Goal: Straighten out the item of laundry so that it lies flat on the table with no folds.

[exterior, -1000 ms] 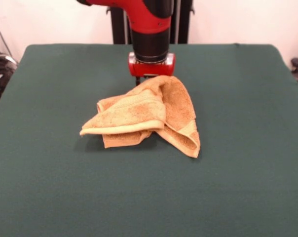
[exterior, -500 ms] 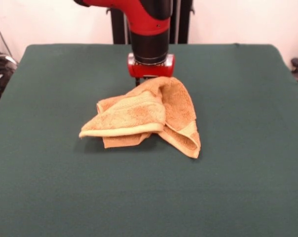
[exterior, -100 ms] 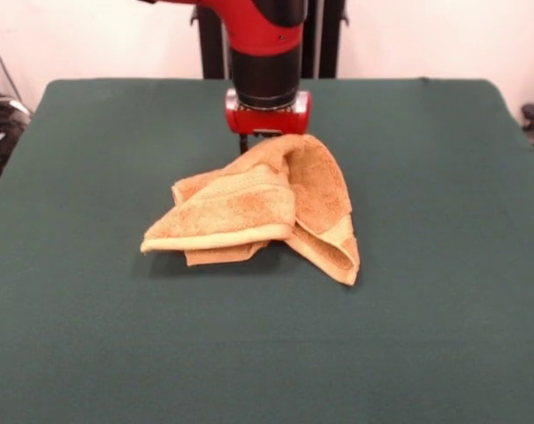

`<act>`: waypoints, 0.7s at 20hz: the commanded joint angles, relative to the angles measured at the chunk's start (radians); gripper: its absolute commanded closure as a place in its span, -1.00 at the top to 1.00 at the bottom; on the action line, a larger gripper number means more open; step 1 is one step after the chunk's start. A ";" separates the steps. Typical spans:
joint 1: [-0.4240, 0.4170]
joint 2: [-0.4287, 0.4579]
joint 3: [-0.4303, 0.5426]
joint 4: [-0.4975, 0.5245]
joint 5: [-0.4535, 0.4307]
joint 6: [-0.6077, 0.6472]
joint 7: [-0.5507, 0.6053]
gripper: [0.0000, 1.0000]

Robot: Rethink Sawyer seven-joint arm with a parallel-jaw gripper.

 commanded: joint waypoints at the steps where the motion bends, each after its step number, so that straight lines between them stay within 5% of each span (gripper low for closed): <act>1: 0.001 -0.191 0.124 0.074 0.068 0.155 0.112 1.00; 7: -0.007 -0.409 0.142 0.163 0.113 0.291 0.081 1.00; 14: -0.001 -0.463 0.143 0.158 0.174 0.382 0.077 1.00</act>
